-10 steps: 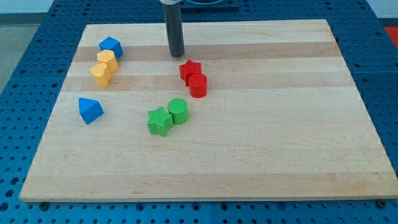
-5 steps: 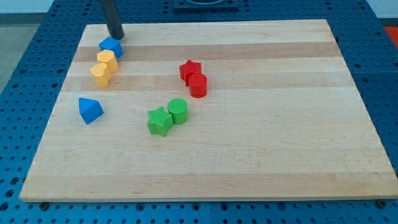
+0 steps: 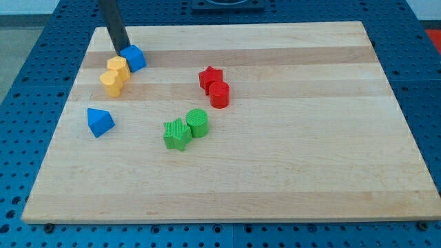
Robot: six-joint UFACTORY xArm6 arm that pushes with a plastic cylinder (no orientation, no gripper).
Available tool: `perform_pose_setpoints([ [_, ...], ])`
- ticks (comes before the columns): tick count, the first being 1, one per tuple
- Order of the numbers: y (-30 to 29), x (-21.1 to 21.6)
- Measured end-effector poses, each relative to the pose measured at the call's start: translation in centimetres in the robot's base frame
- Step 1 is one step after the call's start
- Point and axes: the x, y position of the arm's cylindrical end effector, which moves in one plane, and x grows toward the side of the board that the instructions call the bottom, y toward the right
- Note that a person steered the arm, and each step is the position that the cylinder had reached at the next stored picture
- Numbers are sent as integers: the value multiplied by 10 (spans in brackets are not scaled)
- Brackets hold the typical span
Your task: Slide the blue cube closer to the blue triangle
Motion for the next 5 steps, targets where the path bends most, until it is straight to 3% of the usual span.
perform_pose_setpoints([
  [2, 48, -2],
  [5, 28, 12],
])
